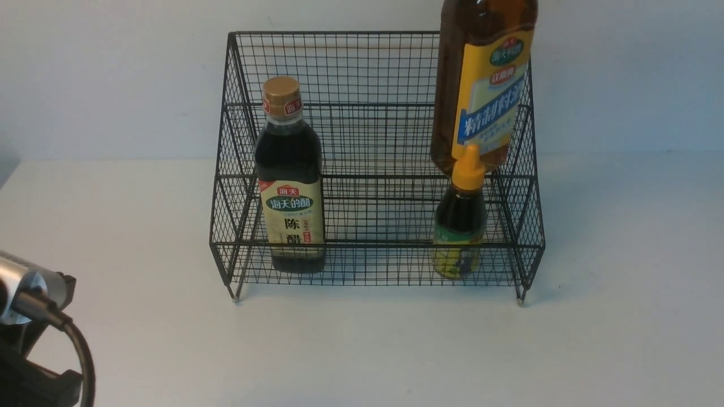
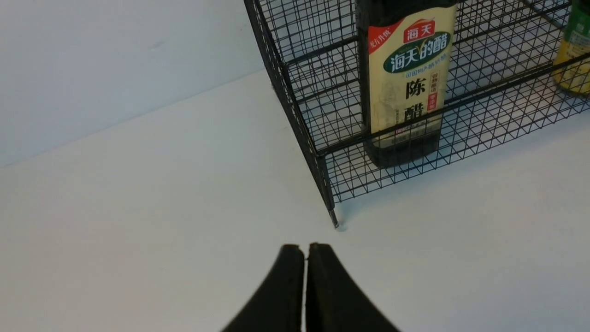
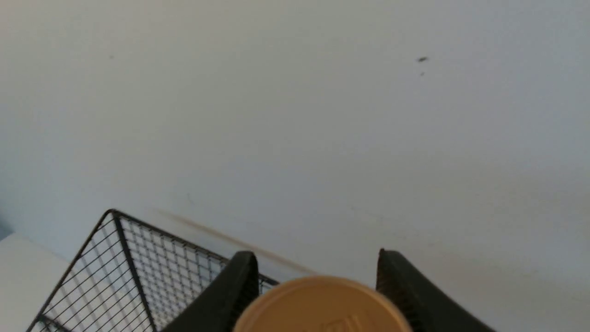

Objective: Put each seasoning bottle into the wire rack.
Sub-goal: Use the right arm to put the condiment bottle back on the shelf

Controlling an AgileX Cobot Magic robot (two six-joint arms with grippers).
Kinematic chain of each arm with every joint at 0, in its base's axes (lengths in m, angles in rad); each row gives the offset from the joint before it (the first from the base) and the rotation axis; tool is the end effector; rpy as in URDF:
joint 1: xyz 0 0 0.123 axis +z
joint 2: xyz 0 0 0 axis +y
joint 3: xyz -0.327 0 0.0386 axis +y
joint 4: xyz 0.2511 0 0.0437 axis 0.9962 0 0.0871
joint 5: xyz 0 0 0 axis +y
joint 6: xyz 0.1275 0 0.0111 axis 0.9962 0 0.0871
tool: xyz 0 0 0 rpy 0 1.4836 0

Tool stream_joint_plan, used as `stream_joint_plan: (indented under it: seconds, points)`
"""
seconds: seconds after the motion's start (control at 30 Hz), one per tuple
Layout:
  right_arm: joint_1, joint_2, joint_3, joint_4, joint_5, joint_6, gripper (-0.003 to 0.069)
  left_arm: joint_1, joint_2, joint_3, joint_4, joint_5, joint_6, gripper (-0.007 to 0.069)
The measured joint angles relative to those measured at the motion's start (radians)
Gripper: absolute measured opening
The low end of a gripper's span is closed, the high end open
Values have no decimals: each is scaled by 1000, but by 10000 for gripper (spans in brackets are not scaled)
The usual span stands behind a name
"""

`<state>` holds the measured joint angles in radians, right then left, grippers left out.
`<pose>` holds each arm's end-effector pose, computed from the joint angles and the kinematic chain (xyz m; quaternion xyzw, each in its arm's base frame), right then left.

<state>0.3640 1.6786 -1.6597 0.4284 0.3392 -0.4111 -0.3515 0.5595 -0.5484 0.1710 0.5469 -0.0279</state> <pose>0.4128 0.1762 0.4524 -0.1859 0.7644 0.1636 0.5953 0.1061 -0.0268 0.3131 0.1753 0.8320 -0.0236 0.5258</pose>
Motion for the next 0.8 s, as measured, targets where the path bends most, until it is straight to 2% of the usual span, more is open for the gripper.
stream_joint_plan:
  seconds: [0.33, 0.8]
  points:
    - [-7, 64, 12, 42, -205, 0, 309, 0, 0, 0, 0, -4, 0, -5]
    - [-7, 77, 23, 132, -373, 6, 309, 0, 0, 0, 1, -4, 0, -5]
